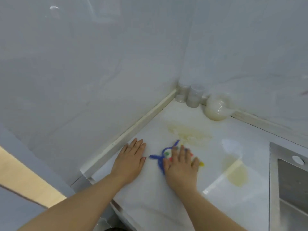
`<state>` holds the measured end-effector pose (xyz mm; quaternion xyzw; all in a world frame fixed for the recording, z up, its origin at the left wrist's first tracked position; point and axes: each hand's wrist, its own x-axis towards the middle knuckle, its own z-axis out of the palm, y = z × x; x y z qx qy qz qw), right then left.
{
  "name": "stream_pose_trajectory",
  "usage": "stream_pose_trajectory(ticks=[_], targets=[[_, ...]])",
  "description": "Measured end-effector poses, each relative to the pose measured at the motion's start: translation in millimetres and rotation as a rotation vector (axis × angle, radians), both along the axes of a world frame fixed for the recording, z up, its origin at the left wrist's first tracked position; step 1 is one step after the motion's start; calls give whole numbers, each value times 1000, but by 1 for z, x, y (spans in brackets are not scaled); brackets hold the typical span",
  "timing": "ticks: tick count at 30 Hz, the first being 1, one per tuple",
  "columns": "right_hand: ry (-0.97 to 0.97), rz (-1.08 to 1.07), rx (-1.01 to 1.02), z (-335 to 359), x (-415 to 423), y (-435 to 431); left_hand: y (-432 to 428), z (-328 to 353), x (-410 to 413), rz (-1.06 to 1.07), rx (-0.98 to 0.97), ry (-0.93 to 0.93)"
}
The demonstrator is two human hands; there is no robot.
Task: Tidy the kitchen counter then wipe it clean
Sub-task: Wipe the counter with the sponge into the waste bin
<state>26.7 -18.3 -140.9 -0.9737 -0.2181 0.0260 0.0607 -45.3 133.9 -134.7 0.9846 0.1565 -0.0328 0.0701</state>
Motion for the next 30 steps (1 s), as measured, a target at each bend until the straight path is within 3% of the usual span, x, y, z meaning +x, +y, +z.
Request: stream_pose_trajectory(ticks=[4,11,13,18,21,25,27,30], targets=[[18,324,2,-10,-14,6,3,3,27,-4,-29,41],[68,-168,-5,1,73,-31,-3,4,76,-34,-42,44],[-7,-164,24,3,62,-18,-3,-1,82,13,-32,54],[-57,173,35,-14,58,-12,-5,-10,87,57,-14,22],[-124,16,47,-9,102,-34,-5,-8,88,47,-15,-14],[52,-250,0,1,135,-41,-4,-9,89,29,7,-55],[25,-200,15,4,123,-19,-4,-10,89,34,11,-61],[-22,98,38,-5,94,14,-2,-14,90,51,0,-114]])
